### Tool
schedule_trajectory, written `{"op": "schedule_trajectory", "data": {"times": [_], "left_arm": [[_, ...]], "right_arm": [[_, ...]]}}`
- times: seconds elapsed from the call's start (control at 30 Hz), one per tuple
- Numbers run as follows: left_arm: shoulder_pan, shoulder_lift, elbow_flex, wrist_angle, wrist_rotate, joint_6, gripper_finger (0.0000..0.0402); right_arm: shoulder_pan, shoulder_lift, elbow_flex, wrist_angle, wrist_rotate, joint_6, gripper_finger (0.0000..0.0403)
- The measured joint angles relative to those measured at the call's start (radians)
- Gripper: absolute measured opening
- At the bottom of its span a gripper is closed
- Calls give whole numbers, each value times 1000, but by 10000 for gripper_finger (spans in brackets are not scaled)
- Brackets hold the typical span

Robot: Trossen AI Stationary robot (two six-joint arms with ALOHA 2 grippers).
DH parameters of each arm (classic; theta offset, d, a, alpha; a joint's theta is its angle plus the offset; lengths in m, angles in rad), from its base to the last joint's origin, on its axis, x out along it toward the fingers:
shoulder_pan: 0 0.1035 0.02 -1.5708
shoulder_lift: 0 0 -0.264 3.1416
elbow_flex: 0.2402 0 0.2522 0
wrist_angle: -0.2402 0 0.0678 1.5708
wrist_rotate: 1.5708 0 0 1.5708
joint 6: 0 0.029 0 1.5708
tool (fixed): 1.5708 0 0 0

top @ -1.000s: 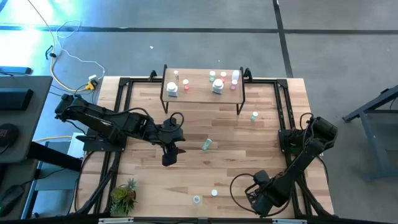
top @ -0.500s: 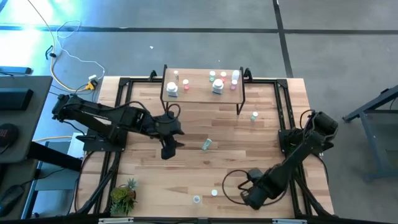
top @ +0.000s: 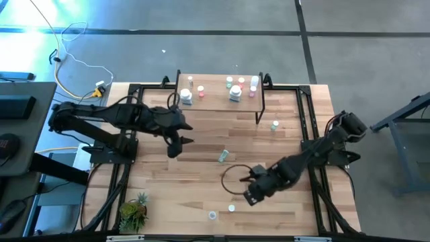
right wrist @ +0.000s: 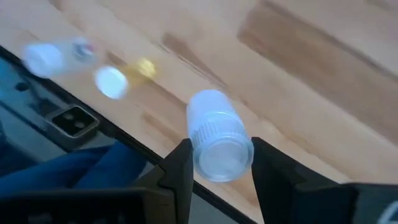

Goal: Pick and place medicine bottles onto shelf by color
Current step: Put the right transparent pill bottle on the shelf

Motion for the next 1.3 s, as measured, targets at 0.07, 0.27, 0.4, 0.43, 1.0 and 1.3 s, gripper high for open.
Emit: {"op": "schedule_trajectory", "data": {"times": [0.07,0.27,0.4,0.43,1.0,1.3], "left_arm": [[12,-10,0,2,-1,15,232],[57,-24,0,0,-3,53,232],[84,-29,0,8,-3,94,232],[93,-28,0,7,-3,104,232],[243,-28,0,8,-1,197,232],[313,-28,0,13,-1,223,232]], "right_arm": [[-34,-13,0,15,1,-46,115],[-141,-43,0,71,1,-172,115],[-211,-45,26,89,-5,-276,115],[-230,-46,39,91,-6,-304,115],[-557,-46,296,24,-13,-754,115],[-710,-46,440,7,-13,-976,115]]}}
